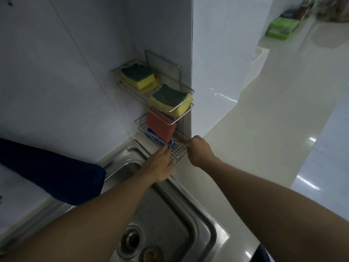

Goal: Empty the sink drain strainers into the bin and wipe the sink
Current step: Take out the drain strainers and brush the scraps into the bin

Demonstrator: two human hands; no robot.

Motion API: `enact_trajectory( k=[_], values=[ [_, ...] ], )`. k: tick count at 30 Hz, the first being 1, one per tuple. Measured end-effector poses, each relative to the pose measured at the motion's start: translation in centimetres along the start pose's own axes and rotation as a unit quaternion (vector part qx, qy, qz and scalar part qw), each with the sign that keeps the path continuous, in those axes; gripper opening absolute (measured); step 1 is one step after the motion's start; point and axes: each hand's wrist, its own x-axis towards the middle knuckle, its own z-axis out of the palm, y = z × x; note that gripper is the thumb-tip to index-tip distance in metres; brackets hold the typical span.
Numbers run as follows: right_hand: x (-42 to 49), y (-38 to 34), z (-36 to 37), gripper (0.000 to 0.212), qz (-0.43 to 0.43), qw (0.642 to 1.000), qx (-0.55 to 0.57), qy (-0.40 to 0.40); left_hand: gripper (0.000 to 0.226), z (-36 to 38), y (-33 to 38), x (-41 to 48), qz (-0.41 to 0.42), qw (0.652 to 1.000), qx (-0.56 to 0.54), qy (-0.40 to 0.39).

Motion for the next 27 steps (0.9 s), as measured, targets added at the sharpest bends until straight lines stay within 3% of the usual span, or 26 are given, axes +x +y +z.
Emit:
enact_trajectory(
  k=[14, 16, 22, 27],
  values=[
    [0.3, -1.2, -0.2, 0.027, 0.066, 0.997, -0.001, 0.028, 0.065, -0.1, -1.6, -0.4, 0.008, 1.0, -0.015, -0.02],
    [-0.4, -1.2, -0.9, 0.017, 0.07, 0.997, -0.017, 0.011, 0.066, -0.4, -1.6, -0.8, 0.003, 1.0, -0.02, -0.019],
    [-2.5, -0.8, -1.8, 0.015, 0.072, 0.991, -0.056, -0.097, 0.063, -1.7, -1.5, -3.1, -0.014, 1.0, -0.021, 0.003],
    [-4.8, -1.3, -1.5, 0.016, 0.086, 0.992, -0.033, -0.083, 0.057, -2.5, -1.6, -6.3, -0.001, 0.999, -0.032, 0.032]
  ],
)
